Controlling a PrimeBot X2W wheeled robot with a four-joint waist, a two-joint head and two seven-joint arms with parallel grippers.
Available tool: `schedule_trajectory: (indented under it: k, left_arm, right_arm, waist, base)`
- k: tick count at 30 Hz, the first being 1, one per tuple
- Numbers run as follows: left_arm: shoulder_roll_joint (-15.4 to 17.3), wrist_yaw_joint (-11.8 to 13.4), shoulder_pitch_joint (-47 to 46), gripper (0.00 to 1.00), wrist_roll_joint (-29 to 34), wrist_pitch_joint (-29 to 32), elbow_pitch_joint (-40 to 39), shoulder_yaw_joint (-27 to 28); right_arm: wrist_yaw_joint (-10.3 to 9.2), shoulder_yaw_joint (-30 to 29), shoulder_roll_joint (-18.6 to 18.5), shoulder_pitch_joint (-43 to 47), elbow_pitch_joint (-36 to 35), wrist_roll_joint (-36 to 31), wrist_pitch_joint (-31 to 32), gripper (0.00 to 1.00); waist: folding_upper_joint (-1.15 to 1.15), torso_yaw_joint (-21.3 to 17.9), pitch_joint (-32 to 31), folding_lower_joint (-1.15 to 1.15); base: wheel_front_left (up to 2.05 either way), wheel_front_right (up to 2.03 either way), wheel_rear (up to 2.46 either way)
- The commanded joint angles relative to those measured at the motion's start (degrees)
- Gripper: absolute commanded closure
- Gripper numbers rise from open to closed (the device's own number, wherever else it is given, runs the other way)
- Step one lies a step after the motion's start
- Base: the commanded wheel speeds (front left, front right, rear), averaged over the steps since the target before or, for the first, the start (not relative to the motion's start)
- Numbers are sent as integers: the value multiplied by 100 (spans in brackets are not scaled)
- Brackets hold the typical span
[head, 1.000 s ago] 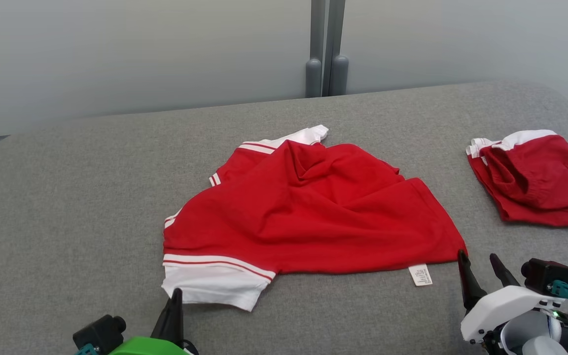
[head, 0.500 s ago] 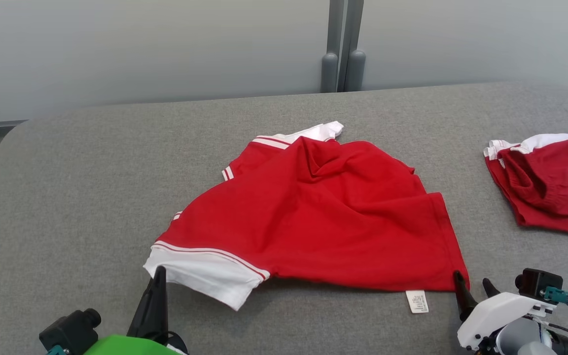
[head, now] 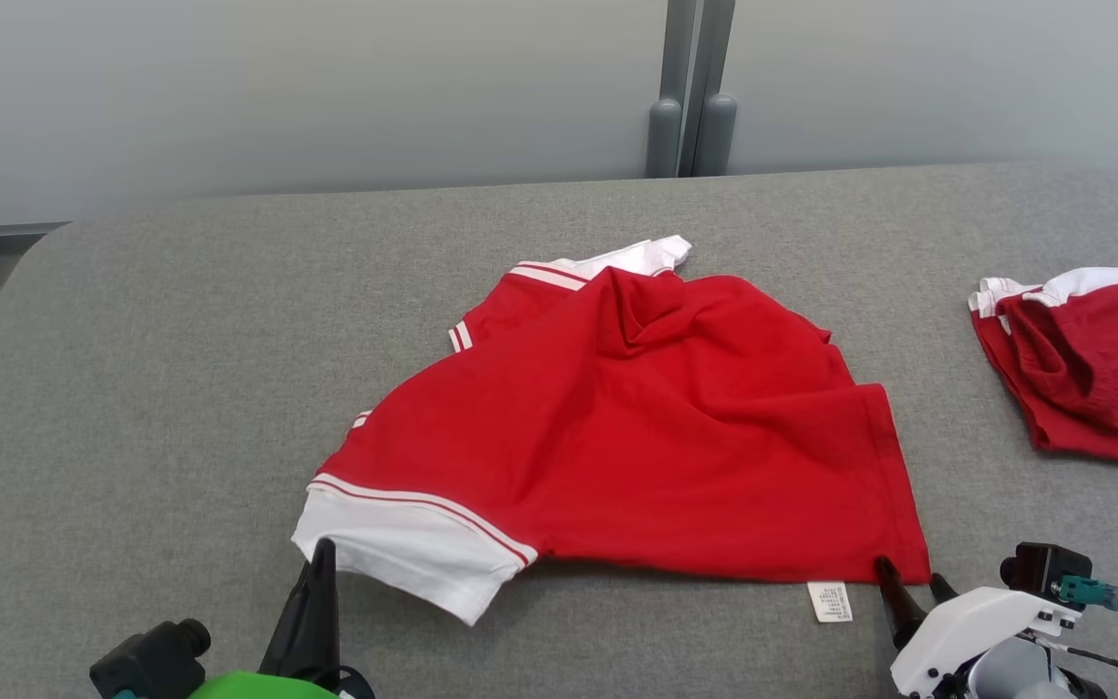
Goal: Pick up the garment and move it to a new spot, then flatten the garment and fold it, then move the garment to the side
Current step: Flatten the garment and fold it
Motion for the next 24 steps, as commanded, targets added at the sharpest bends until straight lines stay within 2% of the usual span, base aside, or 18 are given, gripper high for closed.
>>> schedule_trajectory:
  k: [1,2,3,6,9,10,11,17,24]
  left_arm:
    - [44,13,-46,100,8,-18,14,14]
    - [50,7,-60,100,5,-22,26,14]
    - [54,3,-74,100,6,-25,37,14]
    - [58,-2,-101,100,15,-29,62,2]
    - [56,3,-117,100,9,-47,77,3]
    - [55,7,-120,100,7,-44,82,6]
    - [54,11,-122,100,5,-54,87,10]
    - [19,-23,-158,100,-60,-159,81,66]
    - [1,-83,-409,100,-233,-234,-58,212]
  right_arm:
    - [-8,60,34,-13,176,54,53,0]
    - [-8,73,34,-54,245,70,43,0]
    - [-8,92,34,-86,325,103,59,5]
    - [-3,183,62,-198,549,187,70,51]
    - [-3,302,79,-300,671,294,7,80]
    - [-3,324,71,-336,674,316,-48,94]
    - [-3,341,54,-377,671,347,-96,100]
    - [-4,435,1,-602,219,719,-350,100]
    - [-4,623,-164,-664,-1153,1529,-118,100]
  waist:
    - [0,9,6,0]
    - [0,14,8,0]
    - [0,19,9,0]
    - [0,47,5,0]
    - [0,65,5,0]
    - [0,64,5,0]
    - [0,62,5,0]
    - [0,-12,-44,0]
    - [0,-197,-195,0]
  base:
    - [0,0,0]
    - [0,0,0]
    - [0,0,0]
    - [0,0,0]
    - [0,0,0]
    - [0,0,0]
    - [0,0,0]
    - [0,0,0]
    - [0,0,0]
